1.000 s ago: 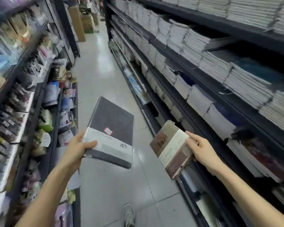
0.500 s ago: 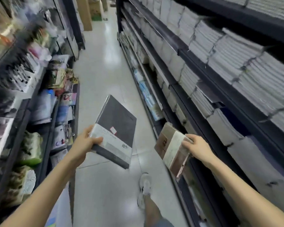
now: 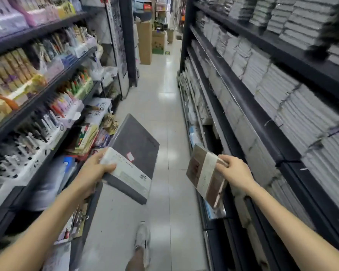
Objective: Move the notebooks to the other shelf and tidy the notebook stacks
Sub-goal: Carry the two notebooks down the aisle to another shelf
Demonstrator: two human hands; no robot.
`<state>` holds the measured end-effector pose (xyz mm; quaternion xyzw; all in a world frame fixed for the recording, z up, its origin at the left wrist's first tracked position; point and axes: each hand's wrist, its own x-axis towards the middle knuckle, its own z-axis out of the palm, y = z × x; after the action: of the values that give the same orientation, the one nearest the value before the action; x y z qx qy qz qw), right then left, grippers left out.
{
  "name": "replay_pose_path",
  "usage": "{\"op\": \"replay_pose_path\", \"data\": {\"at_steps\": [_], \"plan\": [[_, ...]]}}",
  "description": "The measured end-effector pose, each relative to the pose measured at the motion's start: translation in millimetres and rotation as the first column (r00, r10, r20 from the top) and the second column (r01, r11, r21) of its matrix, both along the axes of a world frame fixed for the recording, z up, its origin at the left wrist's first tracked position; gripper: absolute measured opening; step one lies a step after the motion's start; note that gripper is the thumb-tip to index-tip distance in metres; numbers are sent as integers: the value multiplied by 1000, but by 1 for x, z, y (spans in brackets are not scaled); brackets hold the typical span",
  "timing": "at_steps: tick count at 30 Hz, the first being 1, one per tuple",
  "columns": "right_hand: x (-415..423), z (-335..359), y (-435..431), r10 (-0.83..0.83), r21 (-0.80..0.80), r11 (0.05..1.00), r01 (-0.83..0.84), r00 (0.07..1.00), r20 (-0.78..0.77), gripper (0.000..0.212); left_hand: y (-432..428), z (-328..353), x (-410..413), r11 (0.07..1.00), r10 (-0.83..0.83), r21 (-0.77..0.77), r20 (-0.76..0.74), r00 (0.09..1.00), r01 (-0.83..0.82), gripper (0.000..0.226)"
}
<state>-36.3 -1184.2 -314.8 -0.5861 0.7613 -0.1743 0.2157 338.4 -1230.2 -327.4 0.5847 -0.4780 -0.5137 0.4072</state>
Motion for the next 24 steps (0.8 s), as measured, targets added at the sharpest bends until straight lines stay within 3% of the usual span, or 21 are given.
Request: {"op": "replay_pose_path", "data": {"at_steps": [5,14,17,24], "plan": [[-15,29,-149,27,-65,997,-34,995,-96,32,-151,9,-19,995,-90,-36,16,996,90,47],[-46,89,-392,-160,-252,955,154,987,-3,32,-469,61,-80,980,-192,-55,5,981,192,42],[-66,96,-475,-227,-306,926,221,974,19,33,-563,74,-99,975,-217,-51,11,976,217,48],[-119,95,-672,-275,-368,887,278,959,62,28,-759,101,-143,960,-234,-140,85,969,244,40]]}}
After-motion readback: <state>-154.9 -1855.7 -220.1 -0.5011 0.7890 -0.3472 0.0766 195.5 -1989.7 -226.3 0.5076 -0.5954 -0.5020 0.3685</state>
